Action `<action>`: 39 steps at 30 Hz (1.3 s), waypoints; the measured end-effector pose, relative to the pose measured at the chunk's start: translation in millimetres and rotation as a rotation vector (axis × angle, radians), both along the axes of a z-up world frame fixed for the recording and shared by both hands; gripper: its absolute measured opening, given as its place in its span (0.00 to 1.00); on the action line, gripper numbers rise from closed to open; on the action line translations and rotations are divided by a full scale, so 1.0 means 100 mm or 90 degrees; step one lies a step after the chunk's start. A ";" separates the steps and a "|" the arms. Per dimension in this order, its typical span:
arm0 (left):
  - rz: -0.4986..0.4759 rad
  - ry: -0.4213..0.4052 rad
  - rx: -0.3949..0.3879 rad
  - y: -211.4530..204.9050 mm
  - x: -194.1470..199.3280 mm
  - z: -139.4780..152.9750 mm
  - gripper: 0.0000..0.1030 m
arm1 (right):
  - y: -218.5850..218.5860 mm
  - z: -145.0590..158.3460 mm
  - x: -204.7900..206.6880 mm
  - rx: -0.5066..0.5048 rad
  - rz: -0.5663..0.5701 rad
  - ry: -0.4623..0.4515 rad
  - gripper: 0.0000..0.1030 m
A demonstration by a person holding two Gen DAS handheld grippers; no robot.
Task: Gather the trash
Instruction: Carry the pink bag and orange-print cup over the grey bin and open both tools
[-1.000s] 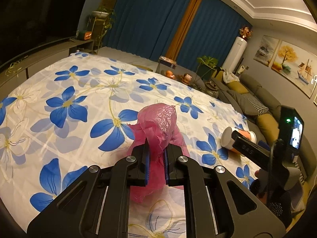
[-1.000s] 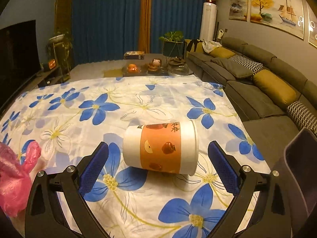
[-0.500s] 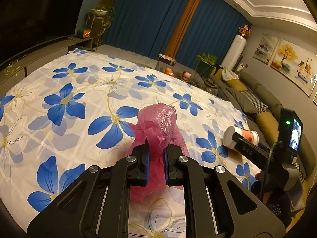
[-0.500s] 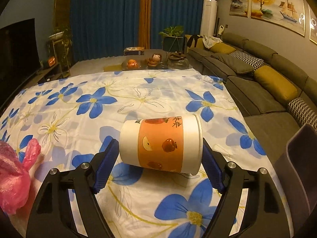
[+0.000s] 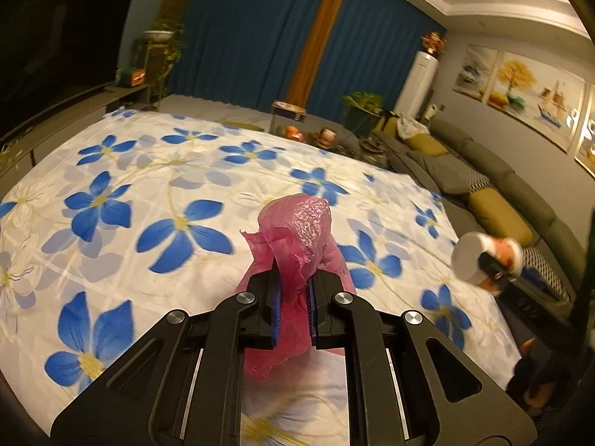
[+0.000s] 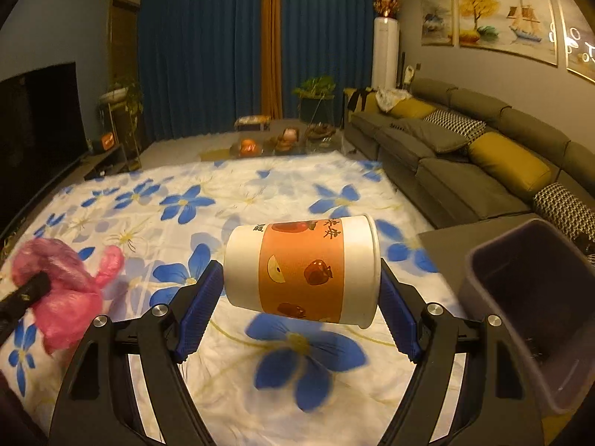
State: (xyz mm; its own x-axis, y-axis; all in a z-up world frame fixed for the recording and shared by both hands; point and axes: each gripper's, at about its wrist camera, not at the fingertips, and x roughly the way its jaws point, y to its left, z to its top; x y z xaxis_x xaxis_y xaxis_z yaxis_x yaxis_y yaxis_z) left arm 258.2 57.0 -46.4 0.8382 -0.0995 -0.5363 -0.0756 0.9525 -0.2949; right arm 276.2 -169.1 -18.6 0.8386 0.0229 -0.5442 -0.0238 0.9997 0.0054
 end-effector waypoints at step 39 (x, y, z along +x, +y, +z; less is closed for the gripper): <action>-0.442 -0.045 0.050 -3.39 0.21 0.41 0.10 | -2.20 -0.03 -1.03 0.036 -0.203 -0.093 0.76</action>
State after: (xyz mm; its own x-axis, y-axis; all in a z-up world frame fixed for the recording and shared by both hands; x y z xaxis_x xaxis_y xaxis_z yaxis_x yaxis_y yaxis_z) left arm 279.2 -281.9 -5.0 0.6285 -0.5872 -0.5100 0.5744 0.7926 -0.2047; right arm 173.1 -389.2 -21.8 0.8776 -0.2259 -0.4228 0.2851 0.9550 0.0814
